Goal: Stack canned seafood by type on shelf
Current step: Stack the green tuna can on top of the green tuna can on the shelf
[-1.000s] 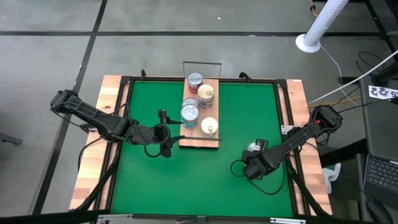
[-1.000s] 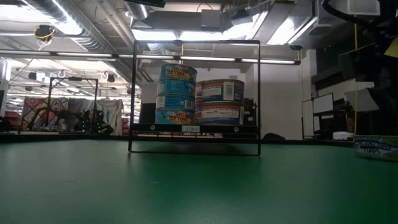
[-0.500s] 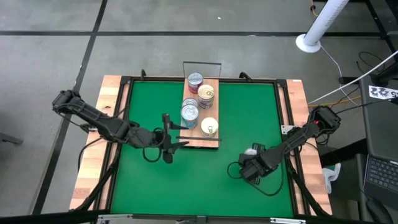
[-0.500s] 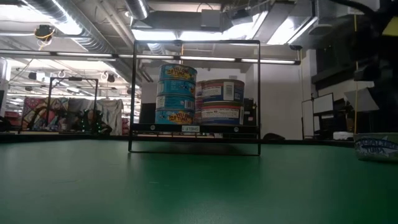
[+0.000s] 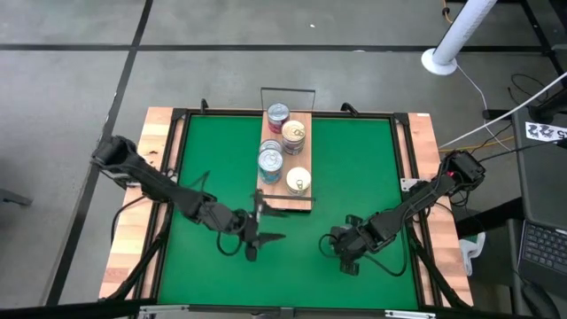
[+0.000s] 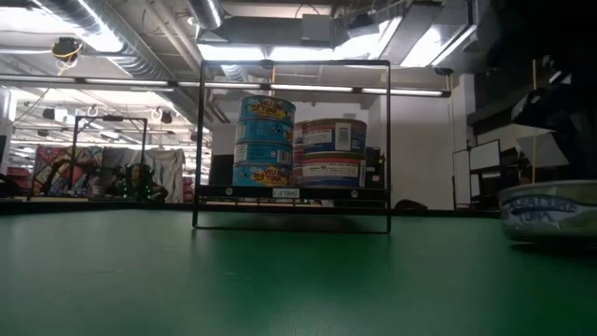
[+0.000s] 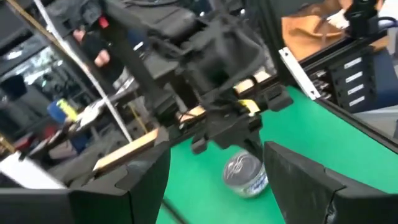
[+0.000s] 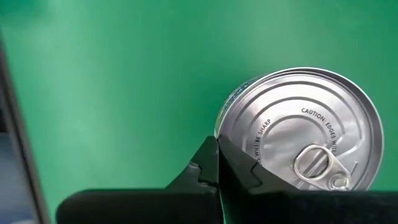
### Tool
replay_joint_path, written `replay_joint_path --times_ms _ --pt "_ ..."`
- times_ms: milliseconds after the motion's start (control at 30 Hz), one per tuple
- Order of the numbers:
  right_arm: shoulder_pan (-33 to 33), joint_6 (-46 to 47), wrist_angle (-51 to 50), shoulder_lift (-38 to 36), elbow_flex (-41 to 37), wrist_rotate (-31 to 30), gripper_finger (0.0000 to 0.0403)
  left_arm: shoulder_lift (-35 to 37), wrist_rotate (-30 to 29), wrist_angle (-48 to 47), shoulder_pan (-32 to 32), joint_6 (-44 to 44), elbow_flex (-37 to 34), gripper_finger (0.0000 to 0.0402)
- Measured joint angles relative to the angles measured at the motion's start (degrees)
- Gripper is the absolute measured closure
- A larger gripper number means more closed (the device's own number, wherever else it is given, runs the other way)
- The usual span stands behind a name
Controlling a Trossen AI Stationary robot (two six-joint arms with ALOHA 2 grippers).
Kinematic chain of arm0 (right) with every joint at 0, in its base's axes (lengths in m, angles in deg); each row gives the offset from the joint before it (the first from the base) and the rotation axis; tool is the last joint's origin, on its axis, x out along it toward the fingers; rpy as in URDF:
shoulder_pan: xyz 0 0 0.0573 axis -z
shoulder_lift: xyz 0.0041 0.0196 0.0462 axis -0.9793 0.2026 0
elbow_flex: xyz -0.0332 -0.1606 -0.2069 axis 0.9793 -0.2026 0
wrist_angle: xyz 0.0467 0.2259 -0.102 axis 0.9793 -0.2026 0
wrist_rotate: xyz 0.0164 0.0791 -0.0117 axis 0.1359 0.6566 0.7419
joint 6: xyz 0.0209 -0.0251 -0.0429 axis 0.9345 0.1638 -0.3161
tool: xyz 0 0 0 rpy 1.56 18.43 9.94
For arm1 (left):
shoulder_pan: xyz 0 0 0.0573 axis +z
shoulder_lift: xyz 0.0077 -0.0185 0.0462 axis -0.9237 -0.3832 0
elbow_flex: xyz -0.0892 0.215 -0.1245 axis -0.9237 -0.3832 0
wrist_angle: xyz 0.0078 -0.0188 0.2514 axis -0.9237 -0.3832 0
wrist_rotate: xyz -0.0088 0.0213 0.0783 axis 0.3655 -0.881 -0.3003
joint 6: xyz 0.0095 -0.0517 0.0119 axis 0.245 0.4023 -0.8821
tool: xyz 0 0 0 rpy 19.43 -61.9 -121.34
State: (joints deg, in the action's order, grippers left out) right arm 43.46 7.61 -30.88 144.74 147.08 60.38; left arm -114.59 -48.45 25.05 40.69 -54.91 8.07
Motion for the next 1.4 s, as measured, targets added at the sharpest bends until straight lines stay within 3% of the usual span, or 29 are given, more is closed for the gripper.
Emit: replay_joint_path --times_ms 300,767,1000,1400 --pt "0.00 0.00 6.46 -0.09 0.02 -0.34 0.0403 -15.84 4.29 17.59 -0.45 -6.24 0.30 0.0149" --pt "0.41 0.00 9.97 -0.11 0.07 -0.98 0.0403 -37.10 5.20 16.21 -0.21 -22.07 18.07 0.0149" --pt "2.91 0.13 10.37 -0.15 0.11 -0.94 0.0403 -40.57 5.11 3.29 0.57 -22.51 24.95 0.0149" --pt "5.03 0.32 11.19 -0.17 0.09 0.78 0.0403 -40.73 3.08 2.08 2.11 -20.98 25.11 0.0149"
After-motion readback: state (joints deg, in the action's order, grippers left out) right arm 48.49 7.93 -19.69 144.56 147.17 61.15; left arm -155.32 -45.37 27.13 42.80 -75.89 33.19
